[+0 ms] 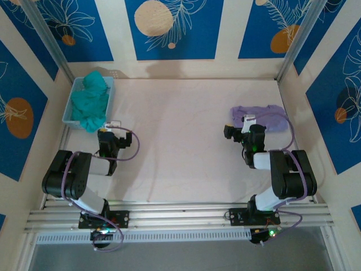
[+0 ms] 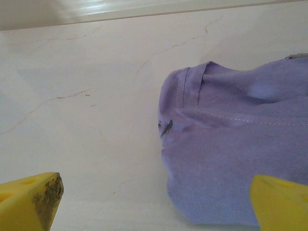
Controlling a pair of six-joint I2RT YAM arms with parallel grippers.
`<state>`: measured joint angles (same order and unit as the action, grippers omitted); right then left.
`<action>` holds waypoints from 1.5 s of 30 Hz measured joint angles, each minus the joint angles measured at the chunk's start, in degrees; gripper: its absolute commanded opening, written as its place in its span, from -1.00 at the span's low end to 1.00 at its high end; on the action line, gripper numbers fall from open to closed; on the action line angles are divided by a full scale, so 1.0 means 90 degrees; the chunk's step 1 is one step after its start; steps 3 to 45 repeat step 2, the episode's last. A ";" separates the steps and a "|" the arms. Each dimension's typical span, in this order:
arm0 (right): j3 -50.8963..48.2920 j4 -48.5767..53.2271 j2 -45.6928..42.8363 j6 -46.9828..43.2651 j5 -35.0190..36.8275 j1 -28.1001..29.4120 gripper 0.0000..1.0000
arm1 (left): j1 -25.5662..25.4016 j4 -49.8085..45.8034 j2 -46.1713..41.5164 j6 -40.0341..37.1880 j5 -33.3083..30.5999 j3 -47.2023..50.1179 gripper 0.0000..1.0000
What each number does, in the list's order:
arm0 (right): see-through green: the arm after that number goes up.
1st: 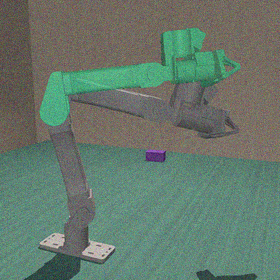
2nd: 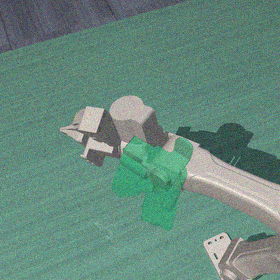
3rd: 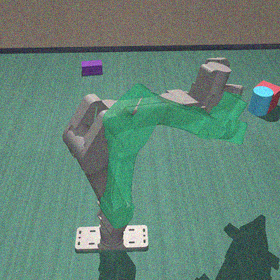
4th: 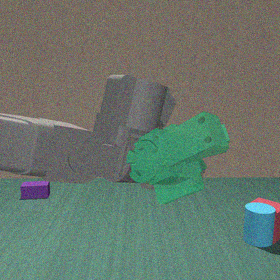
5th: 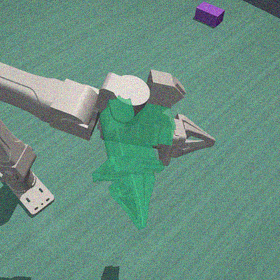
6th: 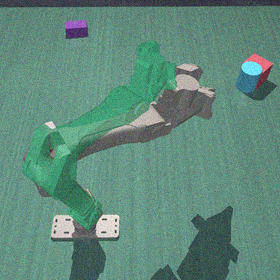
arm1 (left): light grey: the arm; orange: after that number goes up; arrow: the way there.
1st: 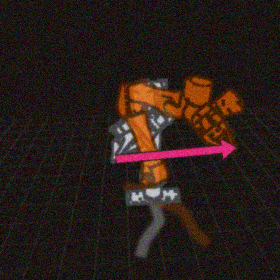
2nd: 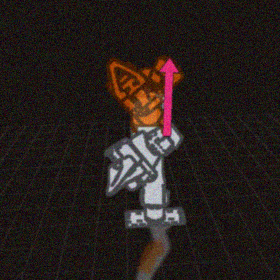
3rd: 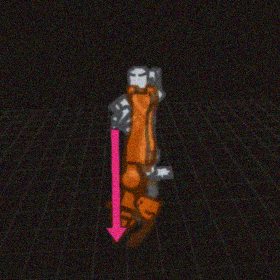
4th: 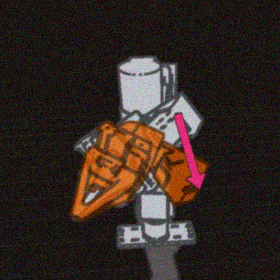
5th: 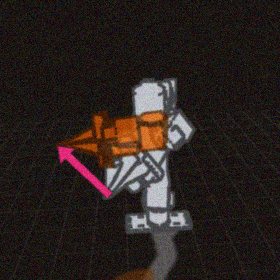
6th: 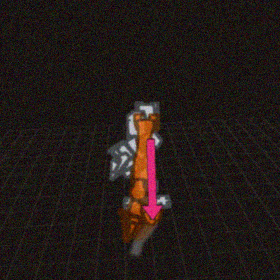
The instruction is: Fold the inside-out t-shirt
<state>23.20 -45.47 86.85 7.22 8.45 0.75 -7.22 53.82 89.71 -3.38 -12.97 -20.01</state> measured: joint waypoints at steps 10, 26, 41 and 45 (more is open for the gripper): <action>0.0000 -0.0002 0.0000 0.0000 -0.0012 0.0000 0.99 | 0.0000 0.0000 0.0000 0.0000 0.0000 0.0000 0.99; 0.0000 -0.0002 0.0000 0.0000 -0.0012 0.0000 0.99 | 0.0000 0.0000 0.0000 0.0000 0.0000 0.0000 0.99; 0.0000 -0.0002 0.0000 0.0000 -0.0012 0.0000 0.99 | 0.0000 0.0000 0.0000 0.0000 0.0000 0.0000 0.99; 0.0000 -0.0002 0.0000 0.0000 -0.0012 0.0000 0.99 | 0.0000 0.0000 0.0000 0.0000 0.0000 0.0000 0.99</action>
